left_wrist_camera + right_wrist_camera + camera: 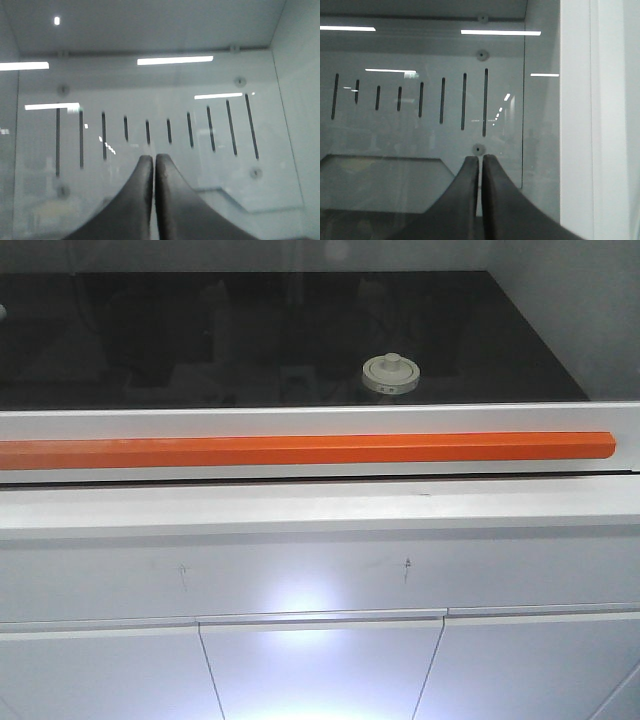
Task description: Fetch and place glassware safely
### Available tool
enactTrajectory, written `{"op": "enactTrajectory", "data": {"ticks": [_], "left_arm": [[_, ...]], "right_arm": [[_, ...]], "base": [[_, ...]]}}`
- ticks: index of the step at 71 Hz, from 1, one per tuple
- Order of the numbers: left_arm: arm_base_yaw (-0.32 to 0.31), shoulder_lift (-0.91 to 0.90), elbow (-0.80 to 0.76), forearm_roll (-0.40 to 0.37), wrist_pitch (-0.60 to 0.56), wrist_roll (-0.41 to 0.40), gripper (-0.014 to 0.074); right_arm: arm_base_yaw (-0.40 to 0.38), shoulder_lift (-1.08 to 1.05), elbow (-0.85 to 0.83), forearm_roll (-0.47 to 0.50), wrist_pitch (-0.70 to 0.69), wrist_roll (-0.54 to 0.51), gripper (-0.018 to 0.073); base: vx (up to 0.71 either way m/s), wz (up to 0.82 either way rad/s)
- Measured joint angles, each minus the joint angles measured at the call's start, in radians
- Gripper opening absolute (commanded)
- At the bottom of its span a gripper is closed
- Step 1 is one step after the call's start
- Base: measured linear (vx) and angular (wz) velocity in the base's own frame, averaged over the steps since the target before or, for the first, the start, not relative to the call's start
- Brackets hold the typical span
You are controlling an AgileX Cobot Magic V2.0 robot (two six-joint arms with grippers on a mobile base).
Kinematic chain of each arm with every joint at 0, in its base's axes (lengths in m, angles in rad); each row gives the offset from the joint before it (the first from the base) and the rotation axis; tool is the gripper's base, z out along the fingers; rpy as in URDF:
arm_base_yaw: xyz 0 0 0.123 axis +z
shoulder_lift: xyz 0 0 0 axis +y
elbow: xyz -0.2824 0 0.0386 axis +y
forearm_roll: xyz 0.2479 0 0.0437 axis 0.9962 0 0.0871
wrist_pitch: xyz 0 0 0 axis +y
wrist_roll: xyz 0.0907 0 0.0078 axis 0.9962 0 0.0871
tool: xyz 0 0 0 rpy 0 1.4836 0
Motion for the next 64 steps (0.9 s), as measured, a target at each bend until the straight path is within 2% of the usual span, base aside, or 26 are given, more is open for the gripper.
{"op": "enactTrajectory", "data": {"ticks": [12,30,51,57,64], "left_arm": [[0.0,0.188,-0.234,0.008,0.021,0.001,-0.0007],[0.0,0.44,-0.484,0.008,0.237,0.002,-0.0007],[0.0,0.655,-0.501,0.008,0.397,0.002,-0.0007],[0.0,0.695,-0.467,0.008,0.389,0.002,-0.0007],[0.0,0.707,-0.371,0.008,0.309,0.0,-0.0007]], "right_arm": [[0.0,0.187,-0.213,0.0,-0.008,0.0,-0.0003],[0.0,0.45,-0.393,0.0,-0.003,0.0,-0.0003],[0.0,0.71,-0.407,0.0,0.056,0.012,-0.0003],[0.0,0.76,-0.407,0.0,0.077,0.023,-0.0003],[0.0,0.799,-0.387,0.0,0.056,0.027,-0.0003]], "base": [[0.0,0.0],[0.0,0.0],[0.0,0.0],[0.0,0.0],[0.0,0.0]]}}
